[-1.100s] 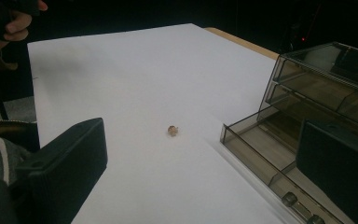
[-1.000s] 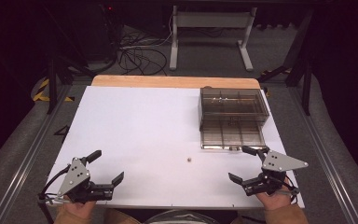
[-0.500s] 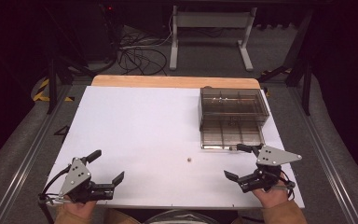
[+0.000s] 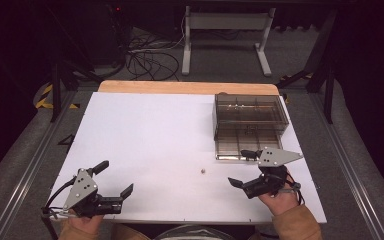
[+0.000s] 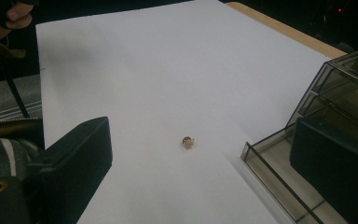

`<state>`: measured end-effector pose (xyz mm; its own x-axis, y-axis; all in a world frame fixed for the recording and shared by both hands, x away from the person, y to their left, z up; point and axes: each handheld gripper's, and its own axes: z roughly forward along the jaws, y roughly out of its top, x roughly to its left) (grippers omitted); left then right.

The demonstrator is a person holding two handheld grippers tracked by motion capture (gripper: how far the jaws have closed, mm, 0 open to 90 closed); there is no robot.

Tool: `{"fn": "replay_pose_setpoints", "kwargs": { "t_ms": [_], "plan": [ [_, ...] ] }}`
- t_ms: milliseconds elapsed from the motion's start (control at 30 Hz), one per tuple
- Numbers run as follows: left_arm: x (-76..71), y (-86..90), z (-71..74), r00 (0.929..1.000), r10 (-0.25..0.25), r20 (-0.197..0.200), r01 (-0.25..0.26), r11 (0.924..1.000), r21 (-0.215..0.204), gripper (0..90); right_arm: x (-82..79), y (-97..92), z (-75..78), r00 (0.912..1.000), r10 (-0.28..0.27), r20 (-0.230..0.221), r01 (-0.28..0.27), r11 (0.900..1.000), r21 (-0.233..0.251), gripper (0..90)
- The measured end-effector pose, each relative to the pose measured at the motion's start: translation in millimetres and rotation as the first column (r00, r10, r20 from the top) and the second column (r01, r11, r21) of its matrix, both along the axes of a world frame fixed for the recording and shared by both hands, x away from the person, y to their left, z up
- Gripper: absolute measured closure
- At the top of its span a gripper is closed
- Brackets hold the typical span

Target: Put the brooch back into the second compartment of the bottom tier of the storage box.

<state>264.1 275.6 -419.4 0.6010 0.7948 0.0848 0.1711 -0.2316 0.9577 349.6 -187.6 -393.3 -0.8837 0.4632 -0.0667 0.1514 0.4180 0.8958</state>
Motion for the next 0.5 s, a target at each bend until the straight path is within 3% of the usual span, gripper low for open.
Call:
{"fn": "replay_pose_setpoints", "kwargs": {
  "t_ms": [500],
  "plan": [
    [0.3, -0.2, -0.4, 1.0, -0.006, -0.003, 0.006, 1.0, 0.001, 1.1, 16.1, 26.0, 4.1, 0.999, 0.041, -0.015, -0.041, 0.999, -0.018, 6.3]
  ]
}}
